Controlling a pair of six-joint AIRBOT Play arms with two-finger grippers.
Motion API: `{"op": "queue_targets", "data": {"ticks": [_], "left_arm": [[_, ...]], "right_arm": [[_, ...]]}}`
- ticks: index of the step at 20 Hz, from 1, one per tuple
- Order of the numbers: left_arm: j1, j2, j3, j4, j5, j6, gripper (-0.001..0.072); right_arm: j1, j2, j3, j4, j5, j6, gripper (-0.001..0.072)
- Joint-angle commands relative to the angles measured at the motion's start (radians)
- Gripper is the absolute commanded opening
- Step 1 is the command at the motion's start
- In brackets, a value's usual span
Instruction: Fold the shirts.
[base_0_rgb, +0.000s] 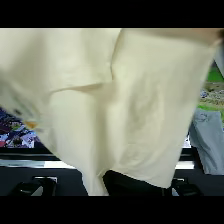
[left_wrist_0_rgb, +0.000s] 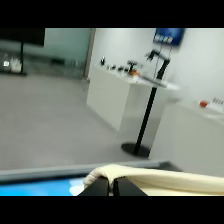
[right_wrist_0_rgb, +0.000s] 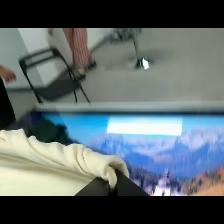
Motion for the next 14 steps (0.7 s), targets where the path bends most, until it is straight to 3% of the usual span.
{"op": "queue_targets", "data": {"ticks": [1,4,7,10,12,13,14], "left_arm": [[0.001,-0.162,-0.150,0.060,-0.054,-0.014,0.0029],[0.001,-0.384,-0.238,0.059,-0.045,-0.026,0.0030],[0.001,-0.586,-0.241,0.032,-0.046,-0.140,0.0030],[0.001,-0.721,-0.241,-0.124,-0.063,-0.161,0.0030],[0.001,-0.773,-0.241,-0.224,-0.072,-0.160,0.0038],[0.001,-0.785,-0.240,-0.263,-0.074,-0.160,0.0182],[0.010,-0.786,-0.237,-0.285,-0.092,-0.160,0.0445]], "right_arm": [[0.002,-0.240,-0.031,-0.006,0.166,0.024,0.0040],[0.001,-0.517,-0.043,0.084,0.042,0.058,0.0041],[0.001,-0.747,-0.043,0.284,-0.105,0.061,0.0041],[0.001,-0.881,-0.043,0.412,-0.097,0.061,0.0041],[0.001,-0.914,-0.043,0.419,-0.085,0.060,0.0054],[-0.001,-0.910,-0.041,0.414,-0.085,0.057,0.0196],[-0.009,-0.896,-0.039,0.412,-0.070,0.046,0.0419]]}}
